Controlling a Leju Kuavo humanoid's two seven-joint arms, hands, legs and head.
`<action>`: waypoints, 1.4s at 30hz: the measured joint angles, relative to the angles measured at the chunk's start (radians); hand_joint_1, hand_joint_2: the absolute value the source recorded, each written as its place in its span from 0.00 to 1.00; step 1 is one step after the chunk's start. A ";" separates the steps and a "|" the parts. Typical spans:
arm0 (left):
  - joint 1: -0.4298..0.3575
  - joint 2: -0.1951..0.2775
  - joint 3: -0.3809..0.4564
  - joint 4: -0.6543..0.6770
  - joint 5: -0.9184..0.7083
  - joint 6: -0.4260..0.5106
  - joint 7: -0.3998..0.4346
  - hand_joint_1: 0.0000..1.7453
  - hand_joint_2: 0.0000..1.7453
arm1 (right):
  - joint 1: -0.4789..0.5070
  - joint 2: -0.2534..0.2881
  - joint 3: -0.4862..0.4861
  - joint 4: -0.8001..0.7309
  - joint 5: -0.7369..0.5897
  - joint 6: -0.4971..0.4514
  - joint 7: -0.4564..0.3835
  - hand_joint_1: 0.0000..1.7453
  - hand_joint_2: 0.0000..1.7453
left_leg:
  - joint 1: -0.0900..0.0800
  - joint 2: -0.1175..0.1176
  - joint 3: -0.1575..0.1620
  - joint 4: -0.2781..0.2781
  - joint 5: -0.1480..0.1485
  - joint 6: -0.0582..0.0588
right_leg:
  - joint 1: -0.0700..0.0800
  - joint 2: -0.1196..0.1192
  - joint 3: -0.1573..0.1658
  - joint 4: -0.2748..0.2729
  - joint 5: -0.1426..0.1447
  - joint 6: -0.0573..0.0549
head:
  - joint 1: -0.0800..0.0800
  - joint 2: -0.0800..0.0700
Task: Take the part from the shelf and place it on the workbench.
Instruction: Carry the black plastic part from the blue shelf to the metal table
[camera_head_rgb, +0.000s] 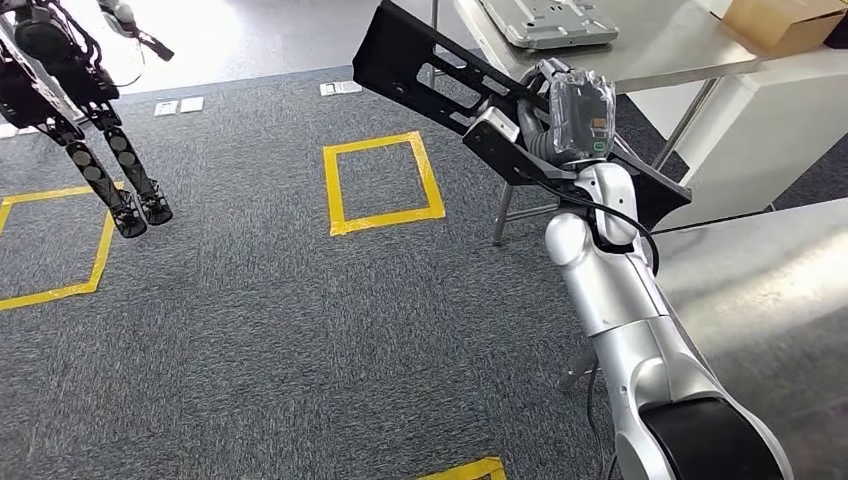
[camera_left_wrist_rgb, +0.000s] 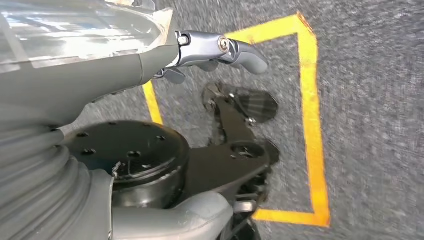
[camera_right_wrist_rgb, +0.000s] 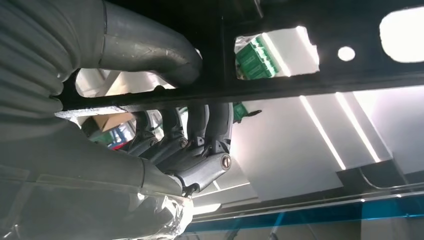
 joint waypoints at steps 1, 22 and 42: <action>-0.001 0.000 0.000 0.000 -0.001 0.000 0.000 0.00 1.00 | 0.001 -0.004 -0.003 -0.004 0.004 0.001 0.001 1.00 1.00 | -0.001 0.011 0.002 -0.005 0.004 0.005 | 0.000 0.004 -0.005 -0.002 0.002 0.005 | 0.000 0.000; -0.011 0.003 -0.037 0.000 -0.023 -0.065 -0.013 0.00 1.00 | 0.123 -0.053 -0.125 -0.175 0.132 0.058 0.022 1.00 1.00 | 0.006 0.060 -0.095 0.240 -0.143 -0.024 | -0.008 -0.119 0.010 0.000 -0.013 -0.011 | -0.004 0.000; -0.015 -0.004 -0.058 0.004 -0.031 -0.066 -0.020 0.00 1.00 | 0.198 -0.071 -0.200 -0.249 0.167 0.080 0.027 1.00 1.00 | 0.002 0.126 0.012 -0.040 0.023 0.011 | -0.019 -0.175 -0.035 0.082 -0.048 0.065 | 0.005 0.000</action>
